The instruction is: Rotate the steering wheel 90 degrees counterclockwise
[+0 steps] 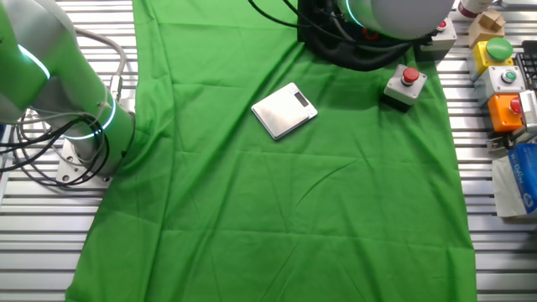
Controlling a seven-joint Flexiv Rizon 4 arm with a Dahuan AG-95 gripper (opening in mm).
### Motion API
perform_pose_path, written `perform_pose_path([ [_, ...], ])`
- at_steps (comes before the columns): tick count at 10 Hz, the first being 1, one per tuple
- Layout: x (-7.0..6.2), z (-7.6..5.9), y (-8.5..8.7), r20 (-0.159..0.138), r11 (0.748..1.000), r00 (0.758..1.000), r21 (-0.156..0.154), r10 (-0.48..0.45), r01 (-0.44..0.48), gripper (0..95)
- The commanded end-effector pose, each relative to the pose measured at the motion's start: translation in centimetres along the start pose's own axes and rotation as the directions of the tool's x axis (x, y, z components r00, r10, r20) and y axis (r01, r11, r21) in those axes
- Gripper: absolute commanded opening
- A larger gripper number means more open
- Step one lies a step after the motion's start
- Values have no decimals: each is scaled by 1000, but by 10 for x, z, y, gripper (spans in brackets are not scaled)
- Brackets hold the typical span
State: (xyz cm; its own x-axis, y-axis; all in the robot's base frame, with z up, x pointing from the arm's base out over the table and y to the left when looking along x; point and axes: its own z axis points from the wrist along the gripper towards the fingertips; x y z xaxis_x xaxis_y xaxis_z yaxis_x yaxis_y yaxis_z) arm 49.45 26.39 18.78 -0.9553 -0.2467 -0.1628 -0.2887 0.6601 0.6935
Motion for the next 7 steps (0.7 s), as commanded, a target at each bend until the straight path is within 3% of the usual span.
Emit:
perform_pose_path([
  [1, 2, 4, -2, 0, 1000, 1000, 2, -13, 13, 0],
  [7, 4, 5, -18, -2, 994, 994, 0, -108, 108, 0],
])
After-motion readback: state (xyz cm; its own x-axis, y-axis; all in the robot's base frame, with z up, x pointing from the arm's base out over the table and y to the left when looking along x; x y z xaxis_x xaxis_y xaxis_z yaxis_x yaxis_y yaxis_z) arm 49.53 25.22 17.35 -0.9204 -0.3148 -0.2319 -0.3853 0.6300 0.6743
